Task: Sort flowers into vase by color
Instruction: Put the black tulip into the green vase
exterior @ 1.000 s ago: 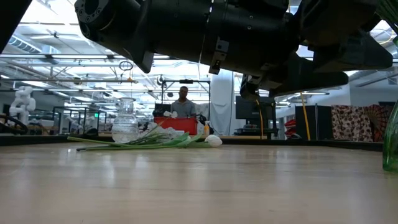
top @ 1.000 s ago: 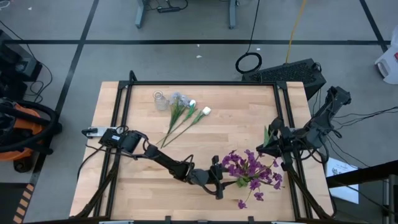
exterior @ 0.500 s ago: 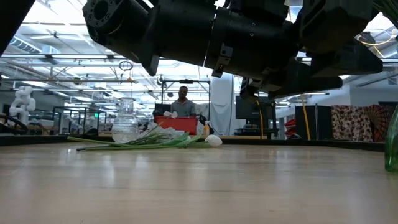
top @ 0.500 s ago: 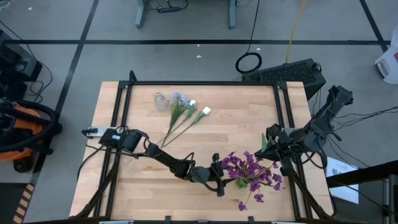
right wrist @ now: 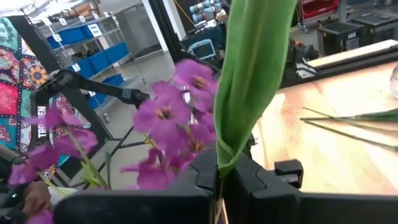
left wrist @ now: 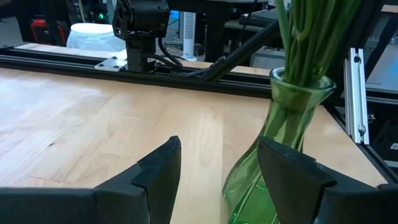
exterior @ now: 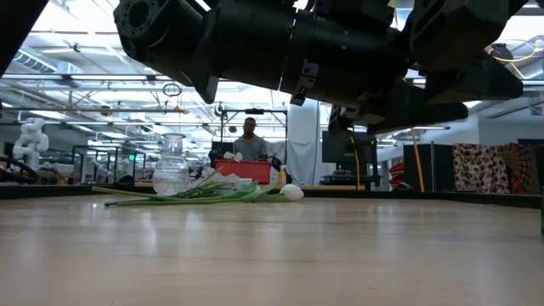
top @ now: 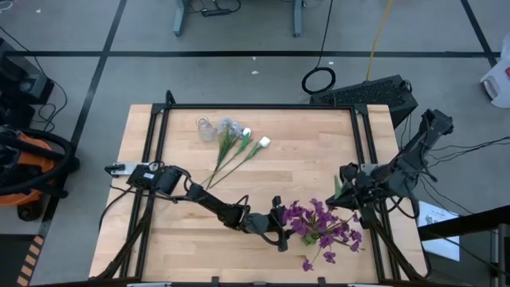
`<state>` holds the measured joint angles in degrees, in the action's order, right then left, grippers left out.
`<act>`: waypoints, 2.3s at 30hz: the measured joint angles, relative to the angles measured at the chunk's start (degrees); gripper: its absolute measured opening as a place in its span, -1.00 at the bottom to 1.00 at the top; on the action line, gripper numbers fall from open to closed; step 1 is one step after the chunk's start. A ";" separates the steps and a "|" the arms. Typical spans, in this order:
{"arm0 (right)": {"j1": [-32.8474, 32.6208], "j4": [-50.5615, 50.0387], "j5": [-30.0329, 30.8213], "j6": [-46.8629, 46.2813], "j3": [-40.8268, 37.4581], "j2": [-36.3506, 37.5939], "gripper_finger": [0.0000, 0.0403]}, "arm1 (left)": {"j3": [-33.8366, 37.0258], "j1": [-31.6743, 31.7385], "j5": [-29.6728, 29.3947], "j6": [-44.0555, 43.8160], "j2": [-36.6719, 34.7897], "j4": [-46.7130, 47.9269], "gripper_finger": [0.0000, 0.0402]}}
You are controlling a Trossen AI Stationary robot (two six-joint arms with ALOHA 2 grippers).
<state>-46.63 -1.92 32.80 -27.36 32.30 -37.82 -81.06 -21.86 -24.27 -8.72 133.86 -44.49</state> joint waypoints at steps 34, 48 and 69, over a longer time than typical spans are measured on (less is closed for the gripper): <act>0.02 -3.05 -0.16 2.61 1.39 -3.41 -0.97 | -13.16 -2.89 -5.97 -2.85 7.21 2.67 0.08; 0.02 -2.97 -0.16 3.03 1.39 -3.43 -0.97 | -13.22 -1.80 -7.56 -2.36 7.21 3.59 0.08; 0.02 -8.52 -3.29 -5.47 1.35 -0.04 -0.18 | -13.22 -1.32 -7.93 -2.39 7.23 3.54 0.08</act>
<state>-46.61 -10.44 29.51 -32.83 33.65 -37.86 -94.28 -23.18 -32.21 -11.11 141.10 -40.95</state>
